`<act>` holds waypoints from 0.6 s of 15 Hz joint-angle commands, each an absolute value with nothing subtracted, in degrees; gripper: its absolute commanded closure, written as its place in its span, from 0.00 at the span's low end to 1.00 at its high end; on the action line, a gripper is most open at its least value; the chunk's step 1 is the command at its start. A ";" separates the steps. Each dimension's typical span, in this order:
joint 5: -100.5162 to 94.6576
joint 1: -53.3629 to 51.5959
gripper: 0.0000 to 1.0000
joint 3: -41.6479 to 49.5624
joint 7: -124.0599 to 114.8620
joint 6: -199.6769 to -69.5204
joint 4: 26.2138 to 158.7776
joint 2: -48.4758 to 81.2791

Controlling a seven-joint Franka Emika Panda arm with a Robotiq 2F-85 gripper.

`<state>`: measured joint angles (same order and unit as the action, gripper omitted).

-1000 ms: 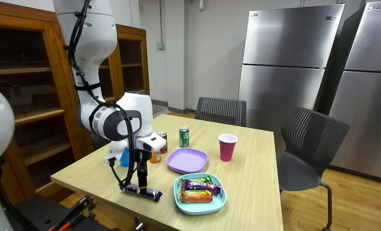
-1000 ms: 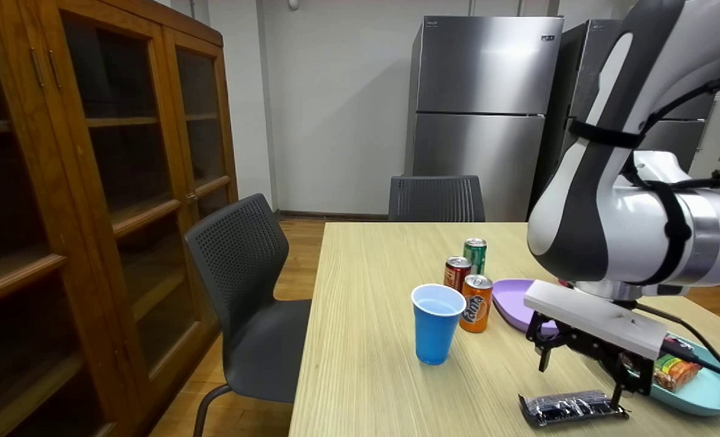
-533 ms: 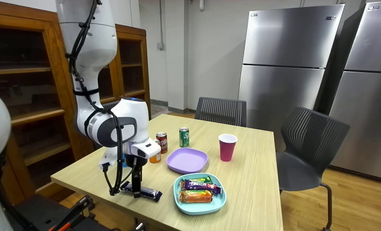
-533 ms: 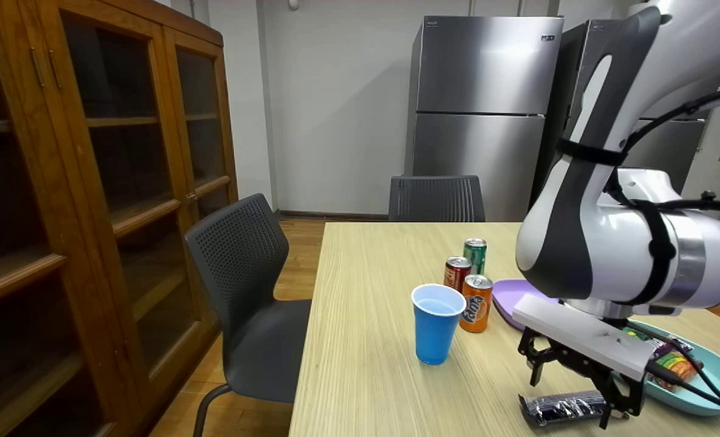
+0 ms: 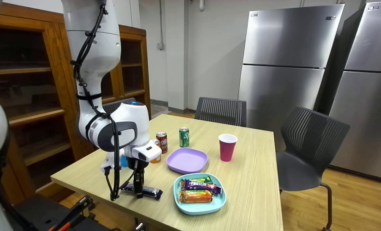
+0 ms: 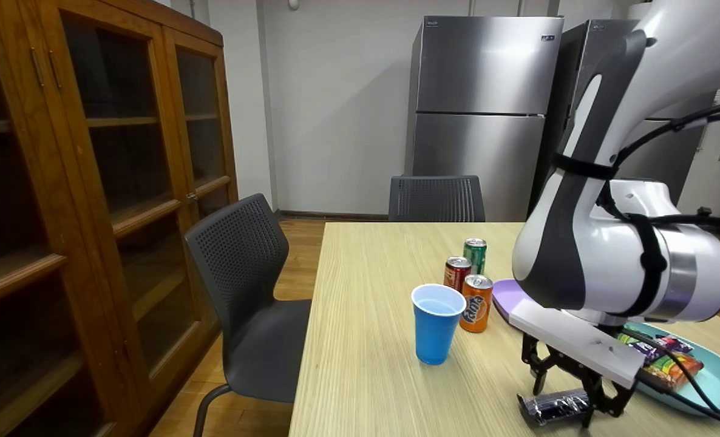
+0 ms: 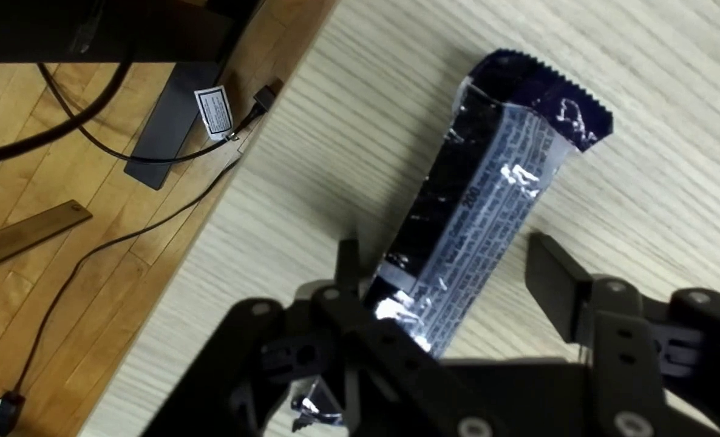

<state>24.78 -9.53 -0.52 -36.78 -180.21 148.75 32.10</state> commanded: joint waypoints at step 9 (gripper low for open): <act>25.24 10.00 0.94 -15.57 -34.41 -181.86 153.74 20.82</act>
